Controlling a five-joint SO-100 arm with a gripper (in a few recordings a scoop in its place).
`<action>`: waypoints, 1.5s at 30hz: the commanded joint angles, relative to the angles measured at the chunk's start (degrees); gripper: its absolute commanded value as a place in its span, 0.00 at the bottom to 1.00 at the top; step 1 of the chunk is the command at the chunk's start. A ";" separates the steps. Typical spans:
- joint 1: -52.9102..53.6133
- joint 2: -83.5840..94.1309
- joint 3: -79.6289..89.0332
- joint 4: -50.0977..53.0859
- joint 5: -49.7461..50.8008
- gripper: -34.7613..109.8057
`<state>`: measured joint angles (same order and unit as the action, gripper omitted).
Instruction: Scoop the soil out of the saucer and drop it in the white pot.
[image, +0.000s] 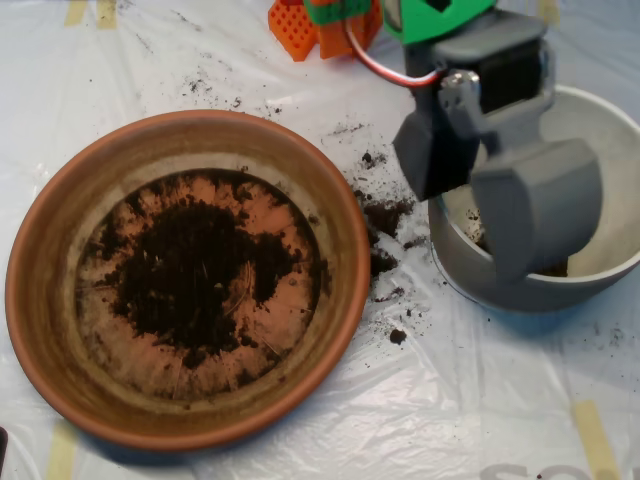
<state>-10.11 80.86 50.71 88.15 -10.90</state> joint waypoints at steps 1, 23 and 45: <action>6.42 8.70 -0.62 -1.41 -0.09 0.49; 26.63 20.74 57.22 -34.37 0.79 0.54; 33.57 18.46 65.57 -37.97 -0.62 0.57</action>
<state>21.88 94.39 116.89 48.87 -11.34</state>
